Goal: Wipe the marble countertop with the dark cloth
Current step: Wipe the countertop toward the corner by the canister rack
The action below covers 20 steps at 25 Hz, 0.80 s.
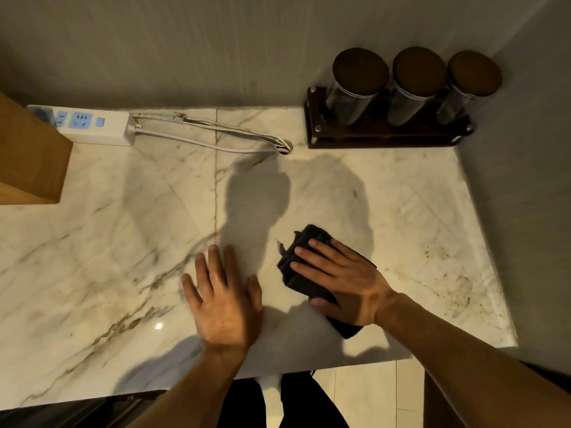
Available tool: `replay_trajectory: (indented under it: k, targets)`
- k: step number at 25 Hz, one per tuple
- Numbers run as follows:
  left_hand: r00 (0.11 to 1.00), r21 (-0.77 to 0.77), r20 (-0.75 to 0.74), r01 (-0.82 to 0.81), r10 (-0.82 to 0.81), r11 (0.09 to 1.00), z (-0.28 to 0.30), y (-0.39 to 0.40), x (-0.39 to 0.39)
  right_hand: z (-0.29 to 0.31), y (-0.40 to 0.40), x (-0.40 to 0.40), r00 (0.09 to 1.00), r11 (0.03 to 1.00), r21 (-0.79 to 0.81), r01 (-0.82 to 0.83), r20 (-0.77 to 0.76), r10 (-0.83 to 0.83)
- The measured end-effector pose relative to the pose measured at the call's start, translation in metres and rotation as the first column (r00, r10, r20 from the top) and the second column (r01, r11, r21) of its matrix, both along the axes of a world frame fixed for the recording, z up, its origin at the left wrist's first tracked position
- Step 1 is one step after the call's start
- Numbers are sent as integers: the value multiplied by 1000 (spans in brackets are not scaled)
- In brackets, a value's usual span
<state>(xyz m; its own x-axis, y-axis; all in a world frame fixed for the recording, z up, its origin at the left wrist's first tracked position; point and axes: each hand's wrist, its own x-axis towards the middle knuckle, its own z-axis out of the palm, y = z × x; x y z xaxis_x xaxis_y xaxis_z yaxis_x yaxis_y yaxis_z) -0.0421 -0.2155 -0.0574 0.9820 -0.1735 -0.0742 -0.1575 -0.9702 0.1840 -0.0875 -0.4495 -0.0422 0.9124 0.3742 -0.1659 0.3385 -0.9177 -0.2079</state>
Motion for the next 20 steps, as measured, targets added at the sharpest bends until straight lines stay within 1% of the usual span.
replay_trajectory:
  k: [3,8,14,17,20]
  targets:
    - [1000,30,-15,-14,14,999,1,-1,1,-2,-7,19,999,999,-39,28,-16,-29]
    - [1000,72,-3,-13,13,997,1,-2,0,1,-16,50,995,994,-52,96,15,-95]
    - [1000,86,-20,-12,14,996,0,-2,1,0,-27,84,970,969,-47,243,27,-242]
    - [1000,88,-25,-11,13,996,-1,-2,1,-2,-28,99,928,927,-40,374,21,-373]
    - [1000,77,-24,-11,13,997,0,-2,1,-2,-26,112,832,832,-21,555,20,-554]
